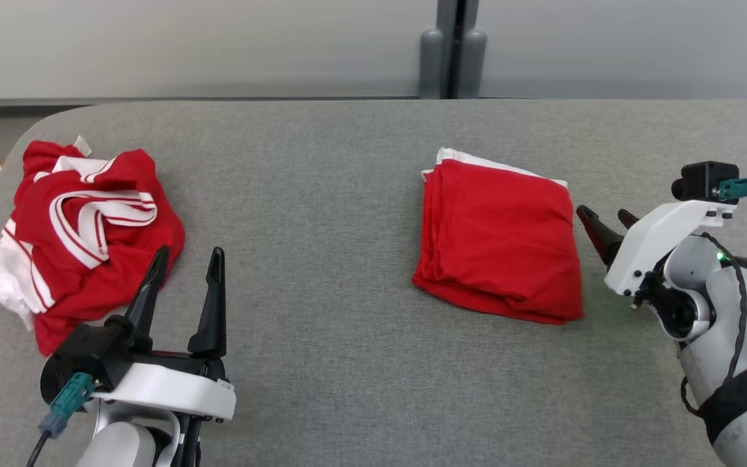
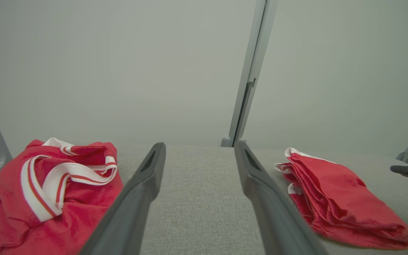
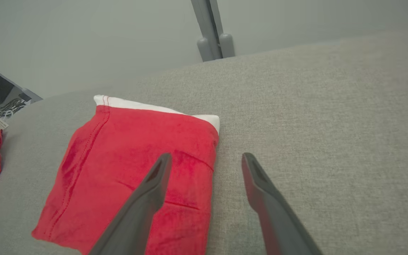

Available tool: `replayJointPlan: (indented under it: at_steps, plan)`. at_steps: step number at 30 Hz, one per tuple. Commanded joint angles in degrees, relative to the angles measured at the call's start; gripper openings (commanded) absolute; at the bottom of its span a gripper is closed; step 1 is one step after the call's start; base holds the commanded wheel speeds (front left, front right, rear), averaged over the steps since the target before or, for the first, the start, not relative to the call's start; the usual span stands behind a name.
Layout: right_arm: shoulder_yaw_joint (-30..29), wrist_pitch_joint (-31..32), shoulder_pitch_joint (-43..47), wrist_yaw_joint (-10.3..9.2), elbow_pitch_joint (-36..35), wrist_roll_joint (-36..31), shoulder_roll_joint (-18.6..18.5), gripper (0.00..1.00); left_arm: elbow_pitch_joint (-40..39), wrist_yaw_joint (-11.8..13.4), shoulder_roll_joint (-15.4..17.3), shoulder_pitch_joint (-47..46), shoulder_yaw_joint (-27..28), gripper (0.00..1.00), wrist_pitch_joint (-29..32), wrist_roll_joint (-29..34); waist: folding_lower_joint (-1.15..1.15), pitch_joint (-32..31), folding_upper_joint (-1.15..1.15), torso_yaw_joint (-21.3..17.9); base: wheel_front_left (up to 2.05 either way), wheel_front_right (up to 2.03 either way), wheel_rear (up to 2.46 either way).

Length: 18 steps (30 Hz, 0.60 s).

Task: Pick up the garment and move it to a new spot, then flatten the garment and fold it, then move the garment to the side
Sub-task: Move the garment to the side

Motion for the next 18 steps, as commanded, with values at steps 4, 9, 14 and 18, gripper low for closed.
replayJointPlan:
  at_steps: [4, 9, 14, 18]
  plan:
    - [-0.32, 4.29, -3.33, 0.0, 6.23, 1.61, -0.95, 1.0, 0.98, -0.89, -0.16, -2.4, -0.13, 1.0, -0.25, -0.28, 0.0, 3.63, 0.0, 4.37, 0.0, 0.0, 0.0]
    - [-0.27, 7.22, -5.22, 0.0, 12.14, 3.11, -0.63, 1.0, 2.21, -1.39, -0.6, -3.6, -0.29, 1.0, -0.67, -0.36, 0.0, 4.88, 0.0, 5.93, 0.0, 0.0, 0.0]
    - [0.4, 7.4, -5.13, 0.0, 14.1, 5.18, 0.41, 1.0, 3.03, -1.66, -0.81, -3.9, -0.33, 1.0, -0.86, -0.31, 0.0, 5.04, 0.0, 6.13, 0.0, 0.0, 0.0]
    - [1.88, 6.37, -4.81, 0.0, 13.38, 7.22, 0.75, 0.0, 3.57, -1.86, -0.75, -4.1, -0.49, 1.0, -1.16, -0.01, 0.0, 4.47, 0.0, 5.3, 0.0, 0.0, 0.0]
